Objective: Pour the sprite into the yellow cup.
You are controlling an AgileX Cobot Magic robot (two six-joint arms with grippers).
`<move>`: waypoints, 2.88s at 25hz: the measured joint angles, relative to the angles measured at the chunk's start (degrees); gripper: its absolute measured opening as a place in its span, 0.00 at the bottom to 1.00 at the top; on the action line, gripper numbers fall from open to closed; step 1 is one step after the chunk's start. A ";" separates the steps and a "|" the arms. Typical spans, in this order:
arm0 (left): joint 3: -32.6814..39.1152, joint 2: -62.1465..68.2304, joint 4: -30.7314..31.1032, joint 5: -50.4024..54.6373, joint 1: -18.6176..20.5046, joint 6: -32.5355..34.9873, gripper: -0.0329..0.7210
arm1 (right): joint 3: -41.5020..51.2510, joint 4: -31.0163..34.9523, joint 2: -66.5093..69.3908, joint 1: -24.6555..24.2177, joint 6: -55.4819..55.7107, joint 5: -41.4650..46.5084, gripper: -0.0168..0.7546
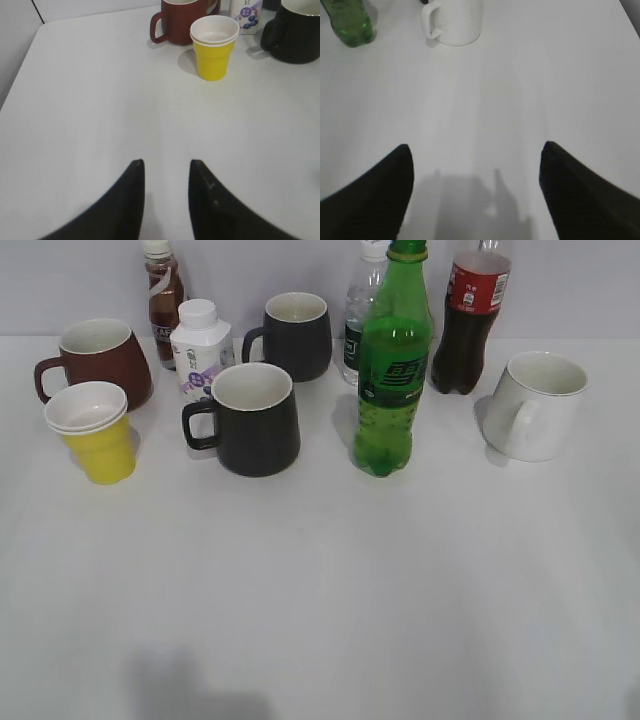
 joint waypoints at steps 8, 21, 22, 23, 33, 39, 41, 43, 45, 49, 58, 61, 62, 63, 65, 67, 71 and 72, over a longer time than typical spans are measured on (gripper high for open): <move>0.00 0.00 0.12 0.00 0.00 0.00 0.36 | 0.00 0.00 0.00 0.00 0.05 0.00 0.78; 0.00 0.00 0.21 0.00 0.00 0.00 0.36 | 0.00 0.00 0.00 0.00 0.04 0.00 0.78; 0.00 0.00 0.21 0.00 0.00 0.00 0.36 | 0.00 0.00 0.00 0.00 0.04 0.00 0.78; 0.00 0.00 0.21 0.00 0.00 0.00 0.36 | 0.00 0.00 0.00 0.00 0.04 0.00 0.78; 0.00 0.00 -0.14 0.00 0.00 0.00 0.36 | 0.00 0.00 0.00 0.00 0.04 0.00 0.78; 0.00 0.00 -0.06 -0.22 0.00 0.00 0.36 | 0.00 0.00 0.00 0.00 0.04 0.00 0.78; -0.65 0.00 -0.06 -2.07 0.00 0.00 0.36 | -0.06 0.00 0.00 0.00 0.04 -0.18 0.78; -1.24 0.85 0.20 -7.81 0.00 0.00 0.36 | -0.84 0.97 0.00 0.00 -0.06 -2.57 0.78; -1.18 2.56 0.20 -15.43 0.00 0.00 0.36 | -1.14 2.52 0.80 0.00 -0.36 -7.72 0.78; 2.00 9.02 0.20 -28.56 0.00 0.00 0.38 | 0.52 10.05 6.49 0.00 -2.00 -22.47 0.78; 8.62 34.31 -5.50 -59.46 0.00 0.00 0.79 | 2.28 27.49 24.45 8.16 -24.76 -41.71 0.78; 8.80 44.40 -6.97 -67.16 0.00 0.00 0.83 | 2.28 28.17 32.24 12.44 -26.04 -44.97 0.78; 8.80 48.09 -7.17 -69.65 0.00 0.00 0.83 | 2.28 28.29 34.45 13.75 -26.16 -46.22 0.78; 8.80 51.90 -7.37 -71.98 0.00 0.00 0.83 | 2.31 28.36 37.03 14.76 -26.29 -47.83 0.78; 8.86 57.26 -7.89 -76.21 0.00 0.00 0.83 | 2.31 28.46 41.52 16.82 -26.39 -51.44 0.78; 8.86 61.86 -8.02 -81.73 0.00 0.00 0.83 | 2.31 28.46 46.16 18.35 -26.39 -55.94 0.78; 8.86 69.23 -6.20 -86.57 -1.87 0.00 0.82 | 2.31 28.92 54.76 21.00 -26.09 -62.61 0.78; 8.86 70.21 -5.81 -86.37 -2.93 0.00 0.82 | 2.31 28.92 56.49 21.76 -25.83 -63.78 0.78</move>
